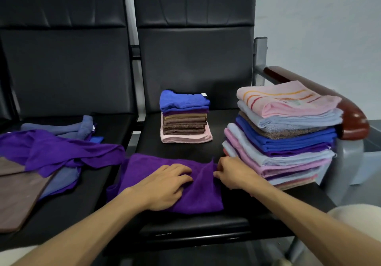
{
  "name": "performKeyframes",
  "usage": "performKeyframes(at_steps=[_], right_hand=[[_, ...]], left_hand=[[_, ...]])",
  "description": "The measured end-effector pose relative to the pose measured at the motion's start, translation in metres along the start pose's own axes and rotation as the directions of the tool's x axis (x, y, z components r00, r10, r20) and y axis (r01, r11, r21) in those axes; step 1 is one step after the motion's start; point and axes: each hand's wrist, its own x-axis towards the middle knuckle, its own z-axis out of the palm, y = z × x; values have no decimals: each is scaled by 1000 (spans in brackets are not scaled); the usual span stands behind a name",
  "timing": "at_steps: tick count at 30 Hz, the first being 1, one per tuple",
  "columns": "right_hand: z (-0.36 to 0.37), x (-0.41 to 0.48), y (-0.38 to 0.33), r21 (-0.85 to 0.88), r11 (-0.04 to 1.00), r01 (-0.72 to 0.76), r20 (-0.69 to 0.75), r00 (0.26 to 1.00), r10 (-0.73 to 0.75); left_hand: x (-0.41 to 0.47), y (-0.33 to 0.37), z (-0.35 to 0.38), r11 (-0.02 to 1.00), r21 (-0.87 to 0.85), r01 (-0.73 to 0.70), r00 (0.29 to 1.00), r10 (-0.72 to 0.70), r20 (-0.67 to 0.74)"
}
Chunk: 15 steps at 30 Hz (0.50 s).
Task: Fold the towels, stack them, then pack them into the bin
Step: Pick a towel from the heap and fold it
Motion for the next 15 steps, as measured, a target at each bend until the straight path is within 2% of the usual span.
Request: performKeyframes(at_steps=[3, 5, 7, 11, 13, 15], right_hand=[[6, -1, -5, 286, 958, -25, 67, 998, 6], [8, -3, -8, 373, 927, -36, 83, 997, 5], [9, -5, -7, 302, 953, 5, 88, 996, -33], [11, -8, -2, -43, 999, 17, 8, 1000, -17], [12, -11, -2, -94, 995, 11, -8, 1000, -12], [12, -16, -5, -173, 983, 66, -83, 993, -81]], left_hand=[[1, 0, 2, 999, -21, 32, 998, -31, 47], [1, 1, 4, 999, 13, 39, 997, -40, 64], [1, 2, 5, 998, 31, 47, 995, -49, 84], [2, -1, 7, 995, 47, 84, 992, -88, 86], [3, -2, 9, 994, 57, 98, 991, -102, 86], [4, -2, 11, 993, 65, 101, 989, -107, 98]])
